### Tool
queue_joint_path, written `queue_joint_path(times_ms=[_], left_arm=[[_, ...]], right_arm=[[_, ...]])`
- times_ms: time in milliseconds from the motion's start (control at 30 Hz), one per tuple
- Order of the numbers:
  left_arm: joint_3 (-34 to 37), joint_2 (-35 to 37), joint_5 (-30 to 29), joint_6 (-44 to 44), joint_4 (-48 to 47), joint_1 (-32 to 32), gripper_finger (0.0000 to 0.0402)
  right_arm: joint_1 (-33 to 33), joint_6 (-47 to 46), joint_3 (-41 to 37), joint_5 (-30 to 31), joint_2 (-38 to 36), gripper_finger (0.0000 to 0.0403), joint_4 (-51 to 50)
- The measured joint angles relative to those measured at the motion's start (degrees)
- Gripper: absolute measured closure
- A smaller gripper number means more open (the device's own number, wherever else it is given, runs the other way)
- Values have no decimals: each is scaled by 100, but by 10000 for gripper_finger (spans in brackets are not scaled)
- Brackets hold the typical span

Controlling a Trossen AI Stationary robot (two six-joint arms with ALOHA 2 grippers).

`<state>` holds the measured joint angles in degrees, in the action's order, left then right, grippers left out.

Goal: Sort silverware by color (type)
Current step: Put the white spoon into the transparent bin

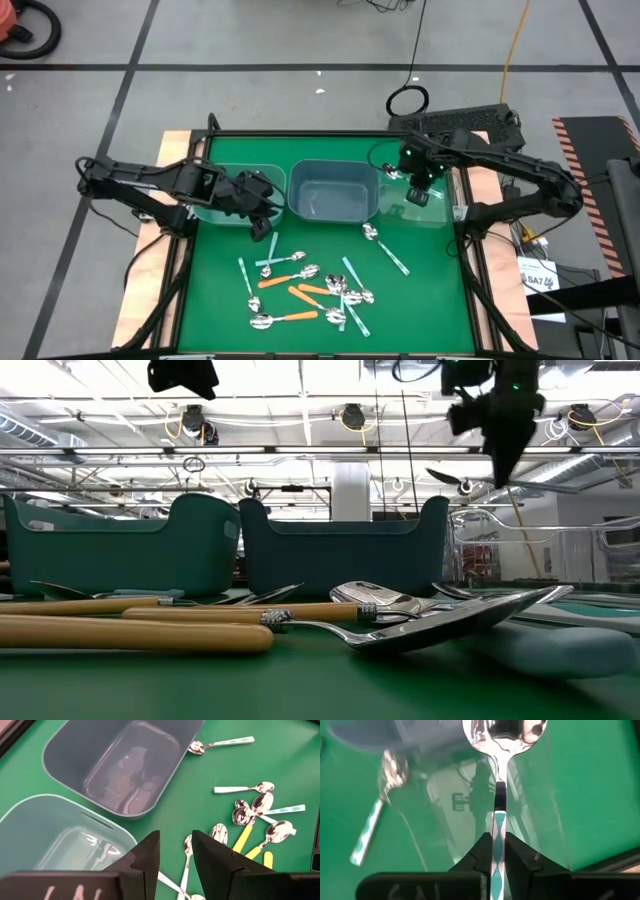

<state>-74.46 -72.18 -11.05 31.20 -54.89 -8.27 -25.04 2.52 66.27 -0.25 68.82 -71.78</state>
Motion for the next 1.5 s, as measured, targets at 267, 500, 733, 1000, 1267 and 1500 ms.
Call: queue_joint_path(times_ms=[267, 500, 733, 1000, 1267, 1500], left_arm=[[-3, -118, 26, -50, 206, -55, 282], [0, -135, 57, 152, 208, -205, 282], [0, -142, 28, 389, 208, -393, 282], [0, -142, -60, 840, 497, -536, 282], [0, -223, -180, 1009, 868, -776, 282], [0, -286, -248, 1133, 837, -850, 282]], right_arm=[[0, 313, -888, 0, -153, 378, 342], [0, -59, -1437, 31, -140, 376, 906], [0, -337, -1960, 29, -140, 375, 1499], [-9, -440, -2401, 355, -30, 365, 2355], [-9, -487, -2401, 470, 339, 363, 2347], [-9, -487, -2399, 472, 714, 363, 2342]])
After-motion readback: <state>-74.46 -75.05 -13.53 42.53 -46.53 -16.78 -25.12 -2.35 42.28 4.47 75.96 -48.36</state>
